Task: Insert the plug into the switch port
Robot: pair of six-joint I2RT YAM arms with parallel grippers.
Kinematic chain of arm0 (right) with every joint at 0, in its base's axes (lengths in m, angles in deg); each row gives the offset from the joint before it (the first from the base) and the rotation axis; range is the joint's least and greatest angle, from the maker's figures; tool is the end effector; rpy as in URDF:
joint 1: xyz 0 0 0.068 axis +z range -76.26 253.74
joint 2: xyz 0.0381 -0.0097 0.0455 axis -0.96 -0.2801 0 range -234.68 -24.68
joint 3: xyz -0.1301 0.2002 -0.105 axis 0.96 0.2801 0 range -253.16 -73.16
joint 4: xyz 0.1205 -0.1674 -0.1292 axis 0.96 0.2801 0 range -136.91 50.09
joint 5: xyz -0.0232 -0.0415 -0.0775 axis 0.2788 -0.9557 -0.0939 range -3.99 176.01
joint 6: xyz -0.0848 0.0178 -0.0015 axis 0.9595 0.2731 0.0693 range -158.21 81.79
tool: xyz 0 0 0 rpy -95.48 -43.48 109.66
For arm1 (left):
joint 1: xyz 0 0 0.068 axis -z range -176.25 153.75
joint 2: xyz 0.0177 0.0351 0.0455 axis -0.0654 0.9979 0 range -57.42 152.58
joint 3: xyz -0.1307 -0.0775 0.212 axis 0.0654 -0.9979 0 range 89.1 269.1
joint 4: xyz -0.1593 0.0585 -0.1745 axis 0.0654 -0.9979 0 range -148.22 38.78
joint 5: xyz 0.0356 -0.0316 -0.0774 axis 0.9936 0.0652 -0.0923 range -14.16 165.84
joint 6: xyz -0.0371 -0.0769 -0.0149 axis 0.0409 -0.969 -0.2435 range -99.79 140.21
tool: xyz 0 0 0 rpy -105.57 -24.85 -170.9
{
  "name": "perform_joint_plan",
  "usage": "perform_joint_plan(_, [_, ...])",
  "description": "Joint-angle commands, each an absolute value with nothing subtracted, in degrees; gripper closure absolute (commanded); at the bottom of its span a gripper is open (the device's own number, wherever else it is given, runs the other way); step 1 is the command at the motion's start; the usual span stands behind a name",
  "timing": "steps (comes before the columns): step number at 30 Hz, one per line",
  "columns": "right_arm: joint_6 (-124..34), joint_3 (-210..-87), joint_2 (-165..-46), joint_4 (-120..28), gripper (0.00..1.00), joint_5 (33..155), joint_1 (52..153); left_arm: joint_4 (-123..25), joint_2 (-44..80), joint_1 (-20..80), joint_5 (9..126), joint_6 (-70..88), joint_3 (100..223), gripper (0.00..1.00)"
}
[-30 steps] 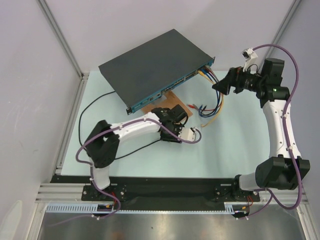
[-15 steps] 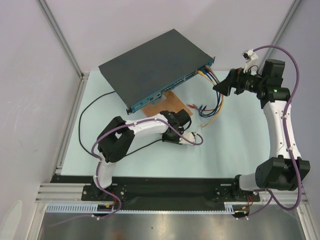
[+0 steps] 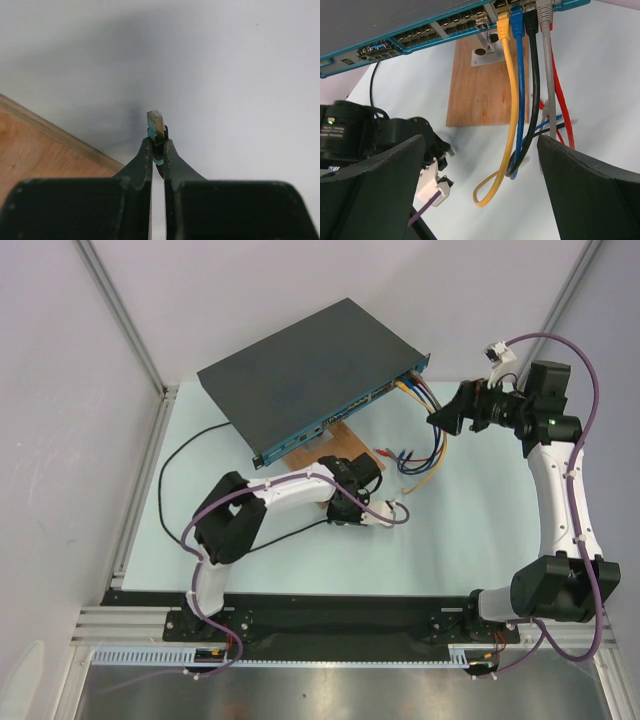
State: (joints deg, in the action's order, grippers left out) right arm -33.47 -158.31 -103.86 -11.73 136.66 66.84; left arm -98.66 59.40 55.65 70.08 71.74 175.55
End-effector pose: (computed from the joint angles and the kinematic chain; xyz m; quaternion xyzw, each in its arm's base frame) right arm 0.3029 0.0230 0.3838 -0.2017 0.7836 0.3207 0.4924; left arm 0.2347 -0.3118 0.1289 0.7828 0.6112 -0.0504 0.1059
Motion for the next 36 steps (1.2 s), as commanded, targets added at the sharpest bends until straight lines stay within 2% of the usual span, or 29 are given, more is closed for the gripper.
perform_joint_plan(1, [-31.97, -158.16, -101.76, -11.22, 0.00, 138.56, 66.53, -103.68, 52.28, 54.73, 59.25, 68.38, 181.46, 1.00])
perform_joint_plan(7, [-30.04, -157.98, -101.32, -9.55, 0.00, 140.84, 66.53, -107.21, 43.76, 53.15, 44.93, 63.02, 189.11, 1.00])
perform_joint_plan(11, [-30.20, -155.09, -99.57, -11.74, 0.00, 145.15, 66.53, -102.56, 38.04, 50.52, 35.52, 57.14, 189.91, 1.00])
perform_joint_plan(16, [-42.84, -144.22, -94.04, -28.07, 0.09, 151.92, 67.49, -87.81, 31.11, 44.46, 25.06, 42.74, 186.93, 1.00])
perform_joint_plan(20, [-46.90, -138.92, -88.76, -35.65, 0.12, 150.79, 76.25, -68.58, 26.89, 39.53, 16.62, 25.44, 180.18, 1.00])
perform_joint_plan(21, [-47.08, -138.30, -87.45, -36.53, 0.12, 150.44, 78.46, -60.71, 26.17, 38.22, 16.17, 18.96, 178.94, 0.99])
perform_joint_plan(26, [-47.61, -135.74, -85.06, -40.74, 0.13, 143.85, 87.88, -45.46, 24.24, 36.80, 14.41, 8.36, 175.15, 1.00])
perform_joint_plan(32, [-50.60, -139.52, -88.74, -46.28, 0.13, 142.35, 93.51, -35.85, 23.53, 36.54, 14.06, -1.05, 172.69, 1.00])
perform_joint_plan(35, [-50.07, -141.01, -90.06, -46.29, 0.19, 142.00, 96.05, -29.98, 23.00, 36.01, 14.15, -4.83, 171.11, 1.00])
perform_joint_plan(36, [-50.33, -141.02, -90.33, -48.12, 0.24, 141.39, 96.50, -28.73, 22.91, 35.92, 13.97, -6.75, 170.67, 1.00])
